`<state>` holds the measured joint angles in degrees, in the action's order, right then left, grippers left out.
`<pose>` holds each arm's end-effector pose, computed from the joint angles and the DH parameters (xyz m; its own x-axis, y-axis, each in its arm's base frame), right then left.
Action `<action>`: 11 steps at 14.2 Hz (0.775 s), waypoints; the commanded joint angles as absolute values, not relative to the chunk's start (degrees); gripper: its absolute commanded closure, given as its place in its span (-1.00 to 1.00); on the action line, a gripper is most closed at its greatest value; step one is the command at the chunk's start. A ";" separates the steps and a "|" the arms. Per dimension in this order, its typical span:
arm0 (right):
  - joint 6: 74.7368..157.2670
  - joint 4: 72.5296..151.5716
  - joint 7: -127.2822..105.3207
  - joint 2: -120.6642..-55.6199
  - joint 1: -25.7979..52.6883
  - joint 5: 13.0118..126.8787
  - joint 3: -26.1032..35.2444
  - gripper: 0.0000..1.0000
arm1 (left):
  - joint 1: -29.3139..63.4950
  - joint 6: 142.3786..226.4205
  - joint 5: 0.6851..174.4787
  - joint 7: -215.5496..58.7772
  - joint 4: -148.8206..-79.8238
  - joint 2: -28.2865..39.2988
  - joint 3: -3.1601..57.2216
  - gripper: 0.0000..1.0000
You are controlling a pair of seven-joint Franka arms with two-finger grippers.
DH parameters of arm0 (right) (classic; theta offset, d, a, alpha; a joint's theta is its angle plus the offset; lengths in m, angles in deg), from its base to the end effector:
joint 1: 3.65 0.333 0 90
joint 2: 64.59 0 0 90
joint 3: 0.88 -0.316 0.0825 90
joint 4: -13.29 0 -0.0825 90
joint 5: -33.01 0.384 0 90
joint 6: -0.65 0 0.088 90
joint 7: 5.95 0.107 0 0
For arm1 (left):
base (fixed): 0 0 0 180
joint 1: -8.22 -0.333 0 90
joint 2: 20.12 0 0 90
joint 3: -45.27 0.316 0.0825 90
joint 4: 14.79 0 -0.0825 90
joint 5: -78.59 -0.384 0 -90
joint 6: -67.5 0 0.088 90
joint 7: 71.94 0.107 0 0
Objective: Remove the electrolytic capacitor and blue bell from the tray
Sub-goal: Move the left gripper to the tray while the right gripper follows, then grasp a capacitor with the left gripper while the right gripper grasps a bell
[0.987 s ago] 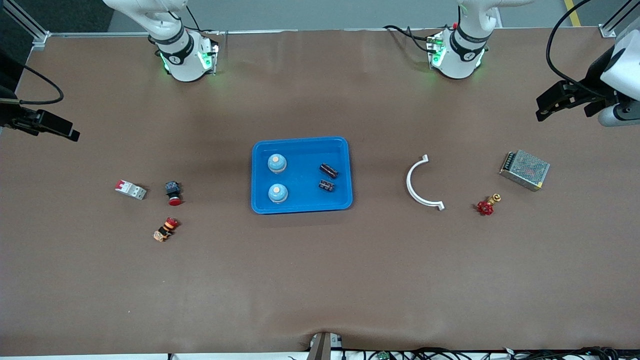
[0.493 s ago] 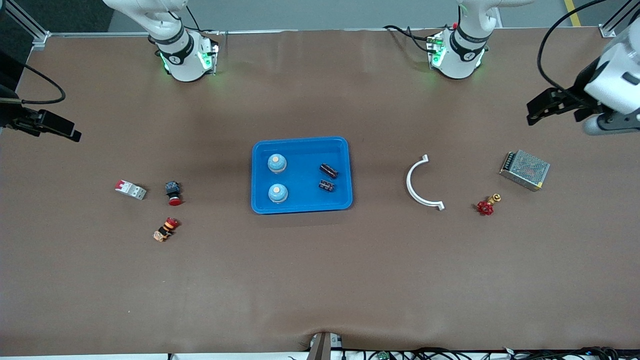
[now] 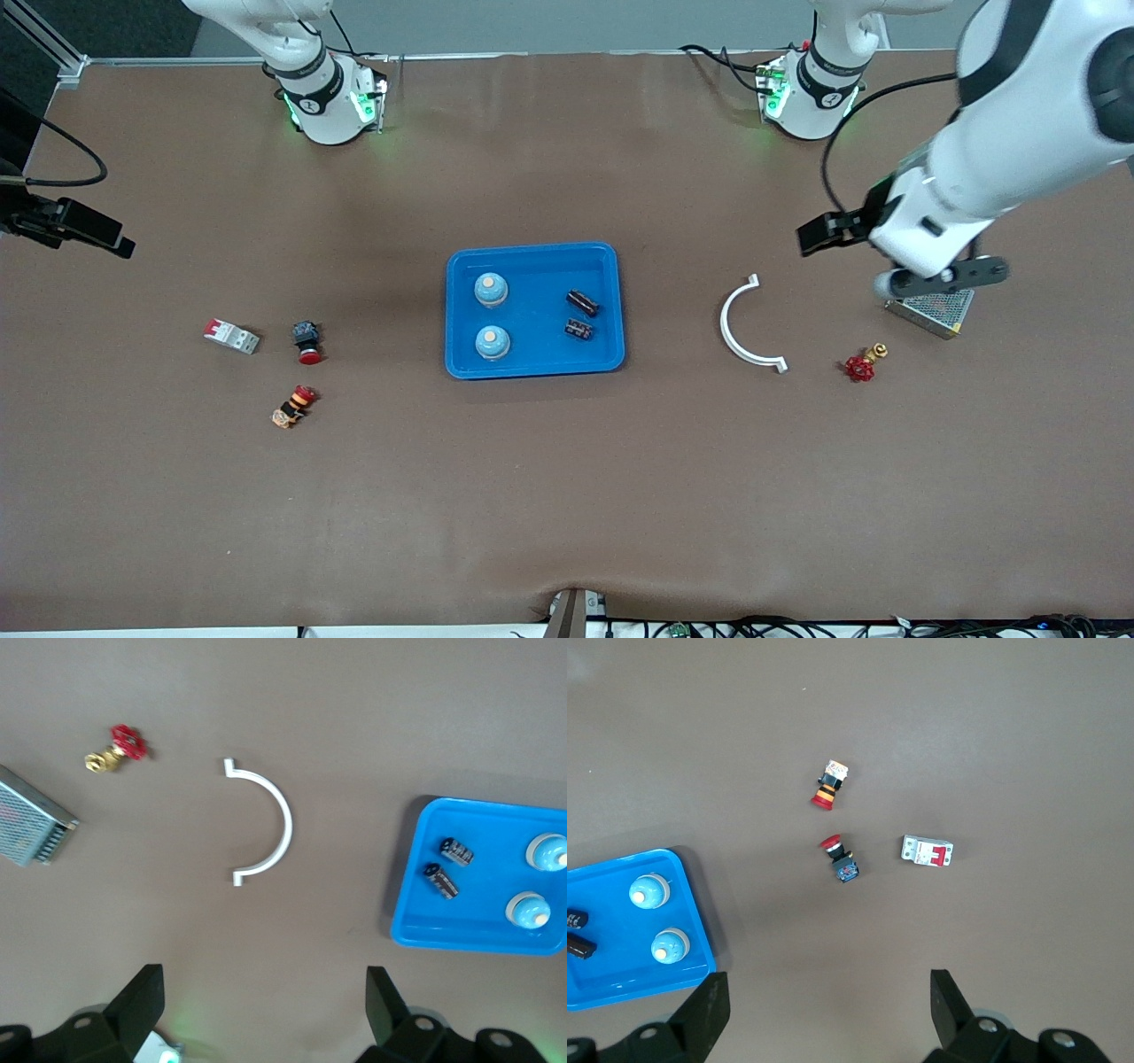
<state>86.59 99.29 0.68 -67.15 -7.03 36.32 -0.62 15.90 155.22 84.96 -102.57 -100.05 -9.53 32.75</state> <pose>0.5606 -0.0291 0.6264 0.9834 -0.1740 -0.0519 -0.1766 -0.9829 -0.0519 0.5633 -0.2085 0.5566 0.9651 0.1758 -0.1940 0.1905 -0.9799 0.0594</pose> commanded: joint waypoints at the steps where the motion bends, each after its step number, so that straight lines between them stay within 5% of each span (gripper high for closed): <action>1: 85.90 98.19 1.43 -67.32 -7.17 37.05 -0.88 -1.00 | 19.80 159.33 85.62 -109.61 -101.79 -7.38 32.70 -1.00; 6: 87.47 98.72 3.27 -67.31 -5.60 37.41 -1.14 -1.00 | 27.98 165.49 85.27 -126.31 -101.97 -0.44 32.79 -1.00; 11: 100.97 110.90 26.46 -68.02 6.96 36.97 -1.14 -1.00 | 35.18 175.67 81.41 -143.70 -102.33 7.29 32.79 -1.00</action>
<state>95.24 104.73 20.82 -68.01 2.83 36.94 -1.53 32.97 172.23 83.37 -137.72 -102.59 4.83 32.52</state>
